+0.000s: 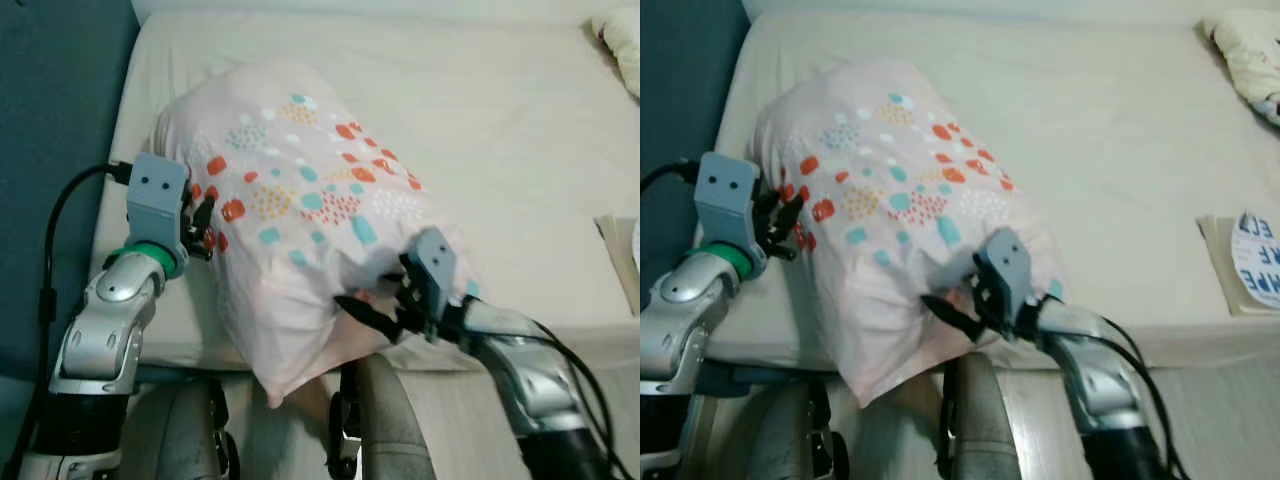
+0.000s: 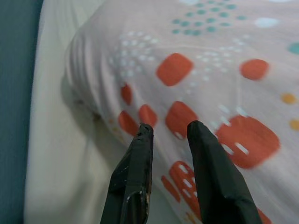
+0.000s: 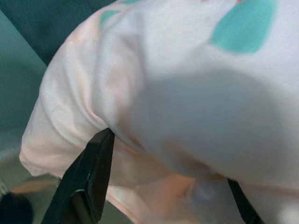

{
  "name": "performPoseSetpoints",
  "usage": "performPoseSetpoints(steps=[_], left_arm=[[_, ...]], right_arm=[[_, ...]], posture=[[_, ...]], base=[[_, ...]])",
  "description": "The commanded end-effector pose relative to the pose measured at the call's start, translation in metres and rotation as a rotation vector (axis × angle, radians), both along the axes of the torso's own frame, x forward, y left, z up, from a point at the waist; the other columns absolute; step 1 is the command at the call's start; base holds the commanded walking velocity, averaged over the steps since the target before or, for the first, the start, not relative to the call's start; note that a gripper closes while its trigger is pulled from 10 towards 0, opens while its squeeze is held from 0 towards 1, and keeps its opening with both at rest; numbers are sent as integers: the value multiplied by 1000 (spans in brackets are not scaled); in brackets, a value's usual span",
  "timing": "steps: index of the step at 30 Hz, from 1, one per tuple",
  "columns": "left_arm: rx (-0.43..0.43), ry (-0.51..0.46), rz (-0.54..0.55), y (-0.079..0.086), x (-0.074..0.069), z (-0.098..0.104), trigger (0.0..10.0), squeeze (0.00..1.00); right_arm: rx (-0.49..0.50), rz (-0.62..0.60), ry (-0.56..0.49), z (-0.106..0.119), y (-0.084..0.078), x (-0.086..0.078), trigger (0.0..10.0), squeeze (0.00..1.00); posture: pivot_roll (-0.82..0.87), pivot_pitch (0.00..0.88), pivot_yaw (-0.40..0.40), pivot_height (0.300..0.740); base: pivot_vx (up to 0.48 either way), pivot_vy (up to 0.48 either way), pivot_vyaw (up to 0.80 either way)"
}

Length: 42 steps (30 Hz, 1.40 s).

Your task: Clean up the room

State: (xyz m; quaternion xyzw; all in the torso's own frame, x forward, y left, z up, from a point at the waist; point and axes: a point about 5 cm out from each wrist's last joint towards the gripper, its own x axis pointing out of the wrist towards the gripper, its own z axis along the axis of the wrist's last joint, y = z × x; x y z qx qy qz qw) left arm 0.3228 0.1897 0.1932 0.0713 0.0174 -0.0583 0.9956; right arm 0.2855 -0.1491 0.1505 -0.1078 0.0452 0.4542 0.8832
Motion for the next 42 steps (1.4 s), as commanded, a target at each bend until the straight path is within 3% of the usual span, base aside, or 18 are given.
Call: performPoseSetpoints(steps=[1,2,3,6,11,13,14,15,16,21,22,27,31,33,35,36,39,42], left_arm=[[-20,41,7,4,-4,-8,10000,0],[-20,41,7,4,-4,-8,10000,0],[-67,75,7,7,-8,-13,10000,1000],[-211,134,-5,3,-13,-23,10000,1000],[-303,169,-42,-7,-14,-25,10000,1000],[-403,231,-56,-10,-19,-30,10000,1000],[-403,231,-56,-10,-19,-30,10000,1000],[-493,312,-63,-9,-26,-37,10000,1000],[-535,354,-67,-10,-30,-42,10000,1000],[-641,438,-82,-20,-36,-50,10000,1000],[-704,483,-98,-29,-39,-52,10000,1000],[-727,502,-120,-36,-41,-55,10000,1000],[-745,518,-116,-45,-35,-59,10000,1000],[-745,518,-116,-45,-35,-59,10000,1000],[-761,530,-114,-50,-30,-60,10000,1000],[-765,543,-137,-58,-26,-61,10000,1000],[-770,562,-150,-64,-24,-61,10000,1000],[-798,622,-239,-92,-19,-64,10000,1000]], right_arm=[[-26,2,-31,3,-2,-4,10000,0],[-26,2,-31,3,-2,-4,10000,0],[10,-135,-120,13,-20,4,10000,0],[222,-466,-271,35,-58,22,10000,0],[357,-546,-255,34,-66,27,10000,0],[464,-578,-212,32,-72,24,10000,0],[464,-578,-212,32,-72,24,10000,0],[404,-448,-107,19,-63,9,10000,0],[370,-421,-65,11,-61,3,10000,0],[270,-389,39,-12,-61,-8,10000,0],[114,-341,132,-39,-57,-21,10000,0],[105,-330,175,-54,-53,-38,10000,0],[123,-434,137,-45,-69,-51,10000,0],[123,-434,137,-45,-69,-51,10000,0],[95,-451,131,-41,-76,-59,10000,0],[70,-481,100,-30,-87,-66,10000,0],[46,-501,68,-20,-95,-70,10000,0],[82,-601,-143,32,-127,-63,10000,0]], posture=[[-94,207,-1,612],[-94,207,-1,612],[-94,211,-2,612],[-91,208,-1,612],[-87,204,-1,612],[-78,204,-4,612],[-78,204,-4,612],[-78,206,-3,612],[-76,208,-1,612],[-81,207,-1,612],[-87,202,-6,612],[-86,204,-9,612],[-107,201,1,612],[-107,201,1,612],[-130,201,7,612],[-135,202,9,612],[-152,202,14,612],[-161,200,14,612]], base=[[0,0,0],[0,0,0],[0,0,0],[0,0,0],[0,0,0],[0,0,0],[0,0,0],[0,0,0],[0,0,0],[0,0,0],[0,0,0],[0,0,0],[0,0,0],[0,0,0],[0,0,0],[0,0,0],[0,0,0],[0,0,0]])
